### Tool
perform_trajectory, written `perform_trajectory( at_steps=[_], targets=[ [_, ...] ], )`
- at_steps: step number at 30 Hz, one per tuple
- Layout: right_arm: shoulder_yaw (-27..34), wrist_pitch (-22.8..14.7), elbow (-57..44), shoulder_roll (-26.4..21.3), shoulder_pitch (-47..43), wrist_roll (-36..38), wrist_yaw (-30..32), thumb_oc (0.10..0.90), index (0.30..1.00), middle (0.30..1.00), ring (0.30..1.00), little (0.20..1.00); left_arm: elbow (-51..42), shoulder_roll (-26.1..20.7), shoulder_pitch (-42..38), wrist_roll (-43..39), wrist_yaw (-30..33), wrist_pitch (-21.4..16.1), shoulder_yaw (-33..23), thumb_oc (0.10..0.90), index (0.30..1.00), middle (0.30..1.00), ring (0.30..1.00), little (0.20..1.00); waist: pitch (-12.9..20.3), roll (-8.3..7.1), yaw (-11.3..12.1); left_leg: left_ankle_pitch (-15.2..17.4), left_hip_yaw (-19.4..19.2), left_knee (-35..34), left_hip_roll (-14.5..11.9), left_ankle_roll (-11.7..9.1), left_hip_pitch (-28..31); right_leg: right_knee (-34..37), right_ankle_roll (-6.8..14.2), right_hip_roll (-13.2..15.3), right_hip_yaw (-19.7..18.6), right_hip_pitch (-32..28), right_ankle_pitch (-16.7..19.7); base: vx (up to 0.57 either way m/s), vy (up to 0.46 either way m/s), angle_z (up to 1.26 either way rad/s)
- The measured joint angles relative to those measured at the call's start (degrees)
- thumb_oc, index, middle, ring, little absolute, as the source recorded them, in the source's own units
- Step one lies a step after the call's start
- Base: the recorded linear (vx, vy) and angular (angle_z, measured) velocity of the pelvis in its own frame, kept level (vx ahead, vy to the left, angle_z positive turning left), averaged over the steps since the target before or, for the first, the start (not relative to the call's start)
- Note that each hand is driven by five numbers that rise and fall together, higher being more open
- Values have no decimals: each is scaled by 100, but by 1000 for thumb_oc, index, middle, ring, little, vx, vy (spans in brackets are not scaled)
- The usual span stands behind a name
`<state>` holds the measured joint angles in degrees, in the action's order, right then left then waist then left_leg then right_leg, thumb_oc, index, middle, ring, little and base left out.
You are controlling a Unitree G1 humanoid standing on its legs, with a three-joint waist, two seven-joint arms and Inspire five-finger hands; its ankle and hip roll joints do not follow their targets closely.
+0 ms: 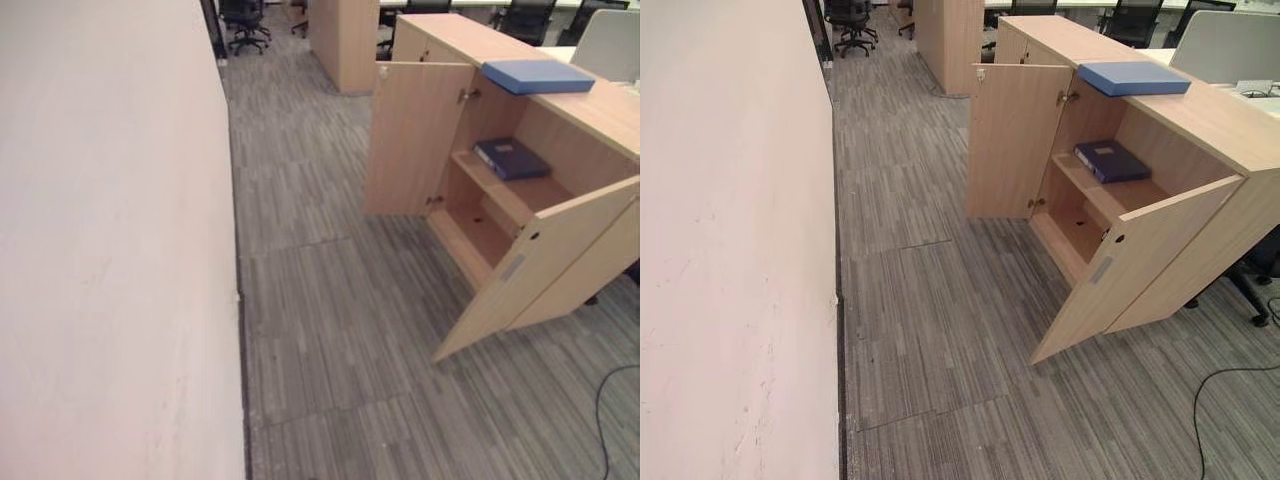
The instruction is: Put the empty folder in the office cabinet
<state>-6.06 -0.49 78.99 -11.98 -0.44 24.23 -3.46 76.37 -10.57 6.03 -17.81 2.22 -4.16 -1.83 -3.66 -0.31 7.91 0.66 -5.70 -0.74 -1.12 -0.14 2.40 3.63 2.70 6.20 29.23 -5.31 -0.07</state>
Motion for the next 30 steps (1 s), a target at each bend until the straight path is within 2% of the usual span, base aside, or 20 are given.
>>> perform_trajectory(
  at_steps=[2,4,6,7,8,9,11,14,16,18,20,21,22,23,24,26,27,28,29,30],
  targets=[
    [-2,0,4,-6,3,0,0,800,900,900,900,900,26,9,-34,-2,2,2,1,800,900,900,900,900,9,22,4,36,50,198,-10,-55,-150,-29,-2,7,22,56,-13,-19,-72,10],
    [-4,-2,13,-2,-35,0,-5,800,900,900,900,900,39,18,-143,-5,6,-3,-2,800,900,900,900,900,-1,-9,9,46,144,861,26,-146,-646,-119,-59,94,30,248,-83,12,-68,17],
    [3,5,50,0,-94,-2,-2,800,900,900,900,900,117,43,-174,-7,7,-29,-29,800,900,900,900,900,-81,-36,38,-16,315,1628,74,-406,-1023,-163,-105,139,-77,294,-116,31,-33,7],
    [-16,2,61,5,-146,-2,-5,800,900,900,900,900,184,42,-173,-10,6,-54,-33,800,900,900,900,900,-136,-150,65,-212,365,2260,150,-743,-1366,-143,-131,263,-138,279,-118,77,3,-12],
    [-32,3,72,-8,-189,-3,-1,800,900,900,900,900,209,51,-187,-9,3,-39,-31,800,900,900,900,900,-169,-192,115,-239,500,2516,188,-817,-1513,-132,-148,277,-219,285,-119,129,18,-30],
    [-94,-9,64,-31,-208,-3,4,800,900,900,900,900,251,69,-143,-9,2,-11,-32,800,900,900,900,900,-175,-150,129,-203,604,2649,168,-873,-1601,-106,-172,273,-215,241,-102,109,14,-36],
    [-226,-26,66,-35,-215,-6,19,800,900,900,900,900,351,63,-99,-9,12,6,-75,800,900,900,900,900,-172,-141,151,-145,599,2522,115,-848,-1564,-28,-216,252,-191,244,-74,160,43,-19],
    [-209,0,94,11,-227,-122,21,800,900,900,900,900,390,43,-196,-10,106,3,-61,800,900,900,900,900,-342,-278,112,-231,638,828,-459,-752,-1416,-4,-308,255,-275,282,-6,231,149,17],
    [-188,-2,102,5,-248,-128,33,800,900,900,900,900,397,67,-230,-10,103,1,-53,800,900,900,900,900,-371,-225,150,-564,774,-41,-952,-969,-1445,-26,-299,221,-414,284,-2,169,99,6],
    [-149,-24,195,-45,-270,-167,41,800,900,900,900,900,385,81,-293,-140,101,0,-48,800,900,900,900,900,-490,-170,226,-638,747,-240,-1242,-1100,-1463,-9,-284,235,-645,268,-10,185,142,-24],
    [-191,-71,202,-41,-212,-174,72,800,900,900,900,900,396,139,-150,-709,-547,292,-352,800,900,900,900,900,-423,-63,326,-633,760,16,-1309,-1102,-1289,136,-255,299,-808,177,-85,267,254,-69],
    [-26,-64,230,38,-75,-151,-23,800,900,900,900,900,471,258,82,-1127,-801,559,-940,800,900,900,900,900,-226,115,327,-284,801,11,-1136,-935,-905,178,-119,317,-859,77,-53,225,250,-67],
    [-2,-38,230,8,-69,-190,-36,800,900,900,900,900,472,365,209,-947,-640,512,-719,800,900,900,900,900,-160,151,330,-495,960,-165,-1028,-870,-689,176,62,387,-889,63,81,224,249,-60],
    [-1,-37,224,17,-83,-274,-19,800,900,900,900,900,464,422,333,-739,-453,495,-478,800,900,900,900,900,-149,133,347,-675,836,-230,-964,-851,-559,179,274,477,-983,31,200,271,353,-41],
    [1,-45,216,54,-75,-366,-23,800,900,900,900,900,455,478,452,-493,-223,472,-207,800,900,900,900,900,-105,41,300,-658,697,-266,-770,-836,-451,132,523,658,-1013,-12,243,200,275,-31],
    [3,2,244,36,-81,-405,-19,800,900,900,900,900,456,512,500,-384,-249,457,-177,800,900,900,900,900,-28,-33,337,-606,517,-260,-512,-729,-395,124,595,930,-1025,-20,216,198,294,-12],
    [4,13,240,32,-79,-405,-11,800,900,900,900,900,453,525,515,-380,-249,451,-167,800,900,900,900,900,-20,-32,337,-607,502,-258,-498,-732,-388,127,610,956,-1036,-32,226,200,328,-8],
    [5,37,225,95,-133,-415,-3,800,900,900,900,900,370,525,587,-373,-258,422,-114,800,900,900,900,900,-31,-150,351,-539,430,107,-247,-721,-475,125,663,1203,-1002,-128,305,190,333,5],
    [6,60,232,170,-178,-457,-4,800,900,900,900,900,364,490,583,-371,-251,379,-117,800,900,900,900,900,-18,-264,344,-452,418,420,-94,-724,-645,111,605,1338,-961,-178,353,177,355,2],
    [9,83,257,160,-165,-513,-18,800,900,900,900,900,385,508,547,-363,-258,373,-114,800,900,900,900,900,76,-265,397,-145,384,440,95,-496,-695,-104,617,1470,-901,-78,352,169,356,-1]
  ],
)
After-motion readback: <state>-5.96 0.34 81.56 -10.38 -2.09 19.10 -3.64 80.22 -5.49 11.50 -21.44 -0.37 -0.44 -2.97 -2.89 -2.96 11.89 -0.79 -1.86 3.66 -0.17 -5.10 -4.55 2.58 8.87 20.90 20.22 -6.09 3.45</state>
